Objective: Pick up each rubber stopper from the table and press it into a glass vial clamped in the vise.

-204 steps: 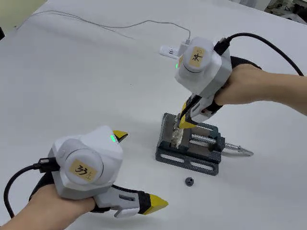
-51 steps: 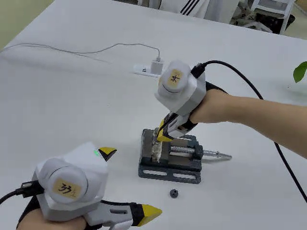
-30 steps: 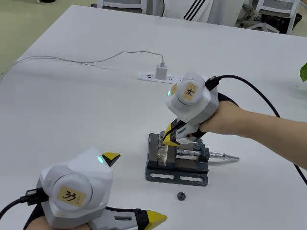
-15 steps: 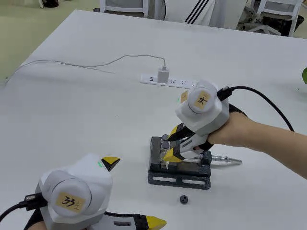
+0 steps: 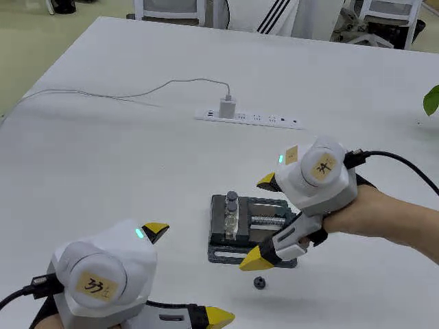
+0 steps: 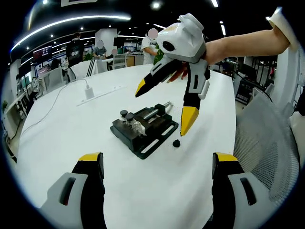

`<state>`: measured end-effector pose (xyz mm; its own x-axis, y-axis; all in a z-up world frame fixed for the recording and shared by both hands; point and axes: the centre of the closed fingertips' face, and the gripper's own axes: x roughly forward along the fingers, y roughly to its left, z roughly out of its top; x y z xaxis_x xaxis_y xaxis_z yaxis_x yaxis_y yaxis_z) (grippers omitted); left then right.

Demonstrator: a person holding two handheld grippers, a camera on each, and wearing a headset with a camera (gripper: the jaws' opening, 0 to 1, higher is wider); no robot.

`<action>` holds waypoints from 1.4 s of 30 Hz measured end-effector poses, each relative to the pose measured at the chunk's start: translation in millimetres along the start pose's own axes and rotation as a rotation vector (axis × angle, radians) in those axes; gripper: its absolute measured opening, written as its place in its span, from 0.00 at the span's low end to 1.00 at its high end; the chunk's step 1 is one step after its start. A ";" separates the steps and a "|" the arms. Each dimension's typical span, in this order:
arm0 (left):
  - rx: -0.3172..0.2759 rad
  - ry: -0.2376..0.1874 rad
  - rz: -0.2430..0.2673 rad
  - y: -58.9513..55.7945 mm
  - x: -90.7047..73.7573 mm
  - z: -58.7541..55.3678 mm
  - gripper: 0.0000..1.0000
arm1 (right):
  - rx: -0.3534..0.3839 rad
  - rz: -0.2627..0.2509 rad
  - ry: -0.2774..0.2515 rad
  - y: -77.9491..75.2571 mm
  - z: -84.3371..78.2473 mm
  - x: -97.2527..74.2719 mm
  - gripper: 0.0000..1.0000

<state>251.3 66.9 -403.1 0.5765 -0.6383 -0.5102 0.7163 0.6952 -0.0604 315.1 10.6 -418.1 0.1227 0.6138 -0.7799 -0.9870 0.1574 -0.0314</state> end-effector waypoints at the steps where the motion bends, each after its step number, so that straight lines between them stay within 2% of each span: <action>1: 0.003 0.002 -0.001 -0.2 0.0 -0.1 0.94 | 0.008 0.001 -0.007 1.6 -1.7 -1.2 0.99; 8: 0.020 0.008 -0.010 -1.1 -0.8 0.7 0.94 | 0.075 -0.015 -0.055 18.7 -18.8 -14.8 0.99; 10: -0.010 -0.002 -0.013 -1.8 -1.0 2.3 0.94 | 0.103 -0.020 -0.065 24.6 -24.9 -19.6 0.99; 12: 0.004 0.007 -0.010 -1.8 -1.5 1.2 0.93 | 0.110 -0.024 -0.076 29.8 -29.0 -23.8 0.99; 19: 0.038 0.037 -0.039 -13.0 1.2 -0.4 0.91 | 0.175 -0.072 -0.105 45.1 -51.7 -39.5 0.99; 22: 0.048 0.077 -0.054 -15.7 3.4 -4.2 0.87 | 0.190 -0.086 -0.114 51.2 -59.8 -45.5 0.99; 25: 0.054 0.100 -0.064 -17.5 6.3 -6.0 0.82 | 0.204 -0.108 -0.124 56.0 -67.0 -51.1 0.99; 32: 0.113 0.173 -0.118 -24.3 16.6 -11.0 0.74 | 0.268 -0.144 -0.153 62.8 -85.0 -62.9 0.99; 33: 0.133 0.196 -0.131 -25.8 18.5 -13.0 0.72 | 0.277 -0.153 -0.161 64.0 -87.2 -64.4 0.99; 37: 0.174 0.232 -0.166 -29.9 28.0 -12.6 0.66 | 0.290 -0.162 -0.167 69.2 -94.5 -67.0 0.98; 42: 0.272 0.283 -0.219 -36.8 43.2 -11.1 0.58 | 0.312 -0.175 -0.178 72.5 -101.8 -70.5 0.97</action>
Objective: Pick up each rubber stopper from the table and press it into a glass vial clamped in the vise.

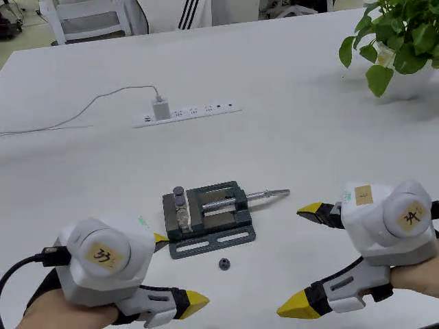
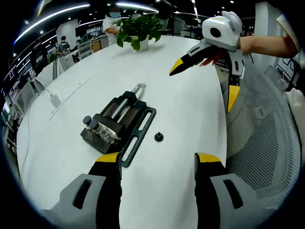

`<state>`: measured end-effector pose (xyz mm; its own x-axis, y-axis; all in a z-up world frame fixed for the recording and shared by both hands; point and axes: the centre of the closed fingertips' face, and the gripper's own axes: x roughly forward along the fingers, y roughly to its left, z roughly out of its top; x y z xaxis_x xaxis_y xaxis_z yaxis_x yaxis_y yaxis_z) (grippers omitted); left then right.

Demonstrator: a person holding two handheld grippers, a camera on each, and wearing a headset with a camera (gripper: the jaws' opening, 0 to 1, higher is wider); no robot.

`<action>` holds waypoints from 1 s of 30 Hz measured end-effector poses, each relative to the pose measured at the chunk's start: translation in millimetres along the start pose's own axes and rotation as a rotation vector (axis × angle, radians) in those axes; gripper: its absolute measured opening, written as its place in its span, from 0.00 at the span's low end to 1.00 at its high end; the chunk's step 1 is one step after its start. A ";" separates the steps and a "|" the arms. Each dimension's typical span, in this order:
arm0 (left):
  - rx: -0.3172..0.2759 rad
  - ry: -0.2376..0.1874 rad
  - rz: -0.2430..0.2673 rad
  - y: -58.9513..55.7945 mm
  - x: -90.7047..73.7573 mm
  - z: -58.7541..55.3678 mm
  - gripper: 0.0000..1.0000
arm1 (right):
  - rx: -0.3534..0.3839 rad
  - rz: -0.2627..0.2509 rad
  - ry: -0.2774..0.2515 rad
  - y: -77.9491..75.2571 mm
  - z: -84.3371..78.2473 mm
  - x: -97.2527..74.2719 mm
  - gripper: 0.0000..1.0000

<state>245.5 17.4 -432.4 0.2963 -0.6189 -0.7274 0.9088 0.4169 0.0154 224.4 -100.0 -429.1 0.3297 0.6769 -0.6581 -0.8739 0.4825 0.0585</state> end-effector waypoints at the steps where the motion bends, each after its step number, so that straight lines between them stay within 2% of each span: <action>1: 0.016 0.010 -0.015 -0.8 3.6 1.5 0.57 | 0.003 -0.003 -0.003 0.3 -1.3 -1.5 0.97; 2: 0.019 0.015 -0.019 -0.4 6.3 2.5 0.55 | 0.005 -0.005 -0.003 0.6 -2.3 -2.5 0.97; 8: 0.119 0.089 -0.092 -3.4 23.0 4.8 0.44 | 0.020 -0.018 -0.007 1.0 -10.9 -9.8 0.96; 14: 0.176 0.153 -0.131 -0.9 37.8 4.2 0.34 | 0.035 -0.020 -0.009 1.8 -17.1 -13.3 0.94; 17: 0.191 0.161 -0.144 0.3 43.1 7.7 0.26 | 0.040 -0.014 -0.005 4.4 -19.8 -13.0 0.92; 21: 0.277 0.212 -0.161 2.5 51.1 5.0 0.20 | 0.042 -0.008 -0.003 6.7 -20.4 -10.0 0.92; 25: 0.294 0.225 -0.189 -0.5 56.8 8.1 0.14 | 0.044 -0.007 -0.009 7.7 -18.3 -9.2 0.92; 30: 0.315 0.253 -0.200 -0.5 64.1 8.9 0.11 | 0.047 -0.007 -0.006 8.6 -20.5 -9.3 0.91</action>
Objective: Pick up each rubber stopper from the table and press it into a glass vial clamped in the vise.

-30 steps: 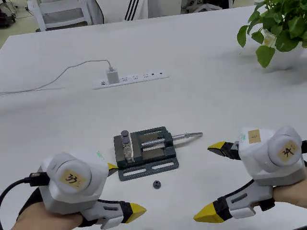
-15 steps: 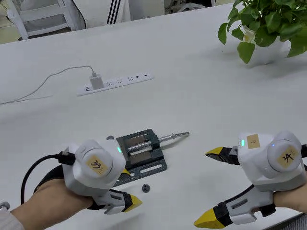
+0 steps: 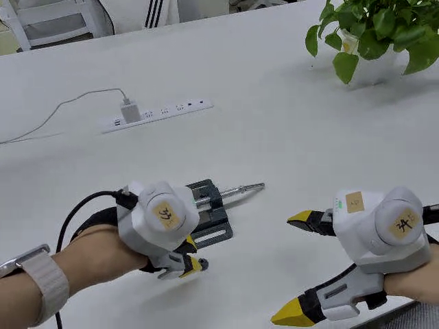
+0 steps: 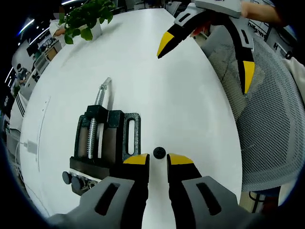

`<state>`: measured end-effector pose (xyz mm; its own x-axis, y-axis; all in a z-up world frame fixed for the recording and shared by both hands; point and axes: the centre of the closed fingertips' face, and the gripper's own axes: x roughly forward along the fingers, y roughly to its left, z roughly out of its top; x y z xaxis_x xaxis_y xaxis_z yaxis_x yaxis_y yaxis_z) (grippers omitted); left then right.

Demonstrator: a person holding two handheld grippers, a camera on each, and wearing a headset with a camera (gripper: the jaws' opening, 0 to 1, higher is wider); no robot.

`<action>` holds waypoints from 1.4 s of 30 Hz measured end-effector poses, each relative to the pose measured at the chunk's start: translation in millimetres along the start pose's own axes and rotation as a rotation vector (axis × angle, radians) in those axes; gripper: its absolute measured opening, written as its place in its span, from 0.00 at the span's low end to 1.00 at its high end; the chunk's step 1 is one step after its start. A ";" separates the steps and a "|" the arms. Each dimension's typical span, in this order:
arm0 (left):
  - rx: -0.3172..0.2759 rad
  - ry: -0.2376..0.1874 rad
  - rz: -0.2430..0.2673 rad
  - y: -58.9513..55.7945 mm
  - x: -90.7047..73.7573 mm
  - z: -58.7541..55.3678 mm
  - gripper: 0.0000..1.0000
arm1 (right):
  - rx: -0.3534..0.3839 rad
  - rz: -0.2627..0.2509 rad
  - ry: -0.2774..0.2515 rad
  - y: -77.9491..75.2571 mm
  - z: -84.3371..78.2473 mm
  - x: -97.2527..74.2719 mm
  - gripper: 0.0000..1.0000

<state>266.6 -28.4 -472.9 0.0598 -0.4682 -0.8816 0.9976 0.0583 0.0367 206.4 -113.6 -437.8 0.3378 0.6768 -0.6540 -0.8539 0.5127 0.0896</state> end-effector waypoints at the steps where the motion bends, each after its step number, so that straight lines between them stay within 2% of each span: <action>1: 0.003 0.006 0.000 0.9 1.2 0.2 0.10 | 0.002 -0.002 0.000 -0.1 -0.7 -0.3 0.91; 8: 0.022 0.041 -0.032 -1.6 8.4 -1.3 0.07 | 0.016 -0.009 -0.003 -0.4 -3.1 -2.6 0.91; 12: 0.027 0.045 -0.050 -2.6 8.8 2.7 0.06 | 0.024 -0.012 -0.002 -0.7 -5.2 -3.5 0.90; 16: 0.056 0.080 -0.072 -3.2 7.9 -0.8 0.06 | 0.028 -0.011 -0.002 -0.1 -5.3 -2.7 0.90; 18: 0.060 0.085 -0.080 -3.9 7.5 -1.3 0.05 | 0.031 -0.011 -0.003 0.2 -4.8 -2.2 0.90; 22: 0.070 0.094 -0.087 -2.9 7.0 -1.2 0.06 | 0.035 -0.010 -0.005 0.8 -3.9 -0.8 0.89; 26: 0.079 0.107 -0.113 -7.2 7.3 -0.4 0.08 | 0.036 -0.007 -0.006 0.9 -3.7 -1.0 0.88; 30: 0.080 0.126 -0.119 -7.5 10.6 -3.0 0.08 | 0.039 0.000 -0.003 2.0 -4.6 -1.3 0.87; 42: 0.087 0.143 -0.127 -5.2 12.9 -2.2 0.06 | 0.055 0.008 -0.013 1.9 -3.0 1.5 0.86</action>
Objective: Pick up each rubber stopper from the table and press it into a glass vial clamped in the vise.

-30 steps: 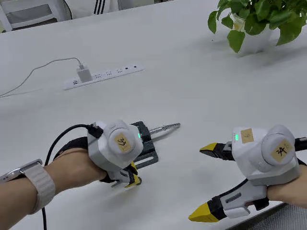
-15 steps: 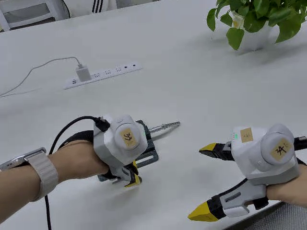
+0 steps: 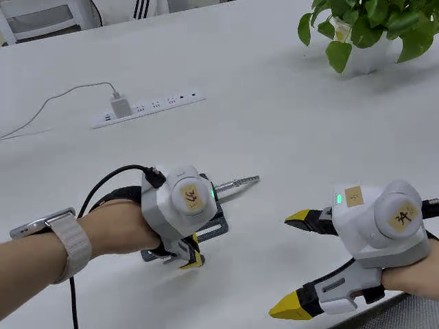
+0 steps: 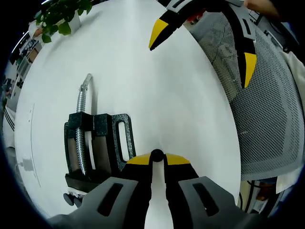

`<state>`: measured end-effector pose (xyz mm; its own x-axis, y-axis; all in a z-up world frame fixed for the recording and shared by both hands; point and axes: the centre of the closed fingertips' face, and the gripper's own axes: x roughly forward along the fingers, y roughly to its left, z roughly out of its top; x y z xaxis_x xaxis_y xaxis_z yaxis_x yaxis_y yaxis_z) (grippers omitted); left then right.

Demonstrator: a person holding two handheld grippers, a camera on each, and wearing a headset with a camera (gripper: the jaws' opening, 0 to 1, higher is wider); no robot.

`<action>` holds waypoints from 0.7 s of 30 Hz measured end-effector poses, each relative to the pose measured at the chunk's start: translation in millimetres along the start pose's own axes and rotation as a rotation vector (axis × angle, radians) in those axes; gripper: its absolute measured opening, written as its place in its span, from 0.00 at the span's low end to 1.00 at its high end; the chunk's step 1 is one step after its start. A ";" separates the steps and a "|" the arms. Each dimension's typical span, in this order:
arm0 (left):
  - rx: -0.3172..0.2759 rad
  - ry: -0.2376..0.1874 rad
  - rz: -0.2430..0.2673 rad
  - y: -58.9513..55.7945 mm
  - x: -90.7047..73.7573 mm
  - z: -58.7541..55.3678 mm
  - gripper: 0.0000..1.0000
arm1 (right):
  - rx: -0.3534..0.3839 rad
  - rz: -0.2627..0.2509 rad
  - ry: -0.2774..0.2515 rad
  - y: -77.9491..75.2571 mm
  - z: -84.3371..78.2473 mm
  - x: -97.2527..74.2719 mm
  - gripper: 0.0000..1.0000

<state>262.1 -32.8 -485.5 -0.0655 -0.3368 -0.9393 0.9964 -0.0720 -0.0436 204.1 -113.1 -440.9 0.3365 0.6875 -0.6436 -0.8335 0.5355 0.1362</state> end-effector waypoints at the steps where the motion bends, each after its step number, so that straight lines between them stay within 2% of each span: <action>1: -0.002 0.003 0.000 0.7 0.5 -0.2 0.05 | 0.000 0.002 0.002 0.5 -0.3 0.3 0.86; 13: -0.034 0.017 -0.002 1.5 1.4 -1.6 0.05 | 0.009 0.007 -0.005 2.3 1.5 2.7 0.85; 17: -0.113 0.012 0.011 3.0 0.3 -2.9 0.05 | 0.017 0.018 -0.018 6.4 6.7 6.7 0.84; 21: -0.171 -0.026 0.034 2.6 -1.6 -3.7 0.04 | 0.015 0.025 -0.025 9.4 11.7 8.9 0.84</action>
<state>265.1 -28.9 -485.3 -0.0310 -0.3604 -0.9323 0.9925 0.0994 -0.0714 204.4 -96.2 -436.5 0.3269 0.7128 -0.6205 -0.8350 0.5254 0.1636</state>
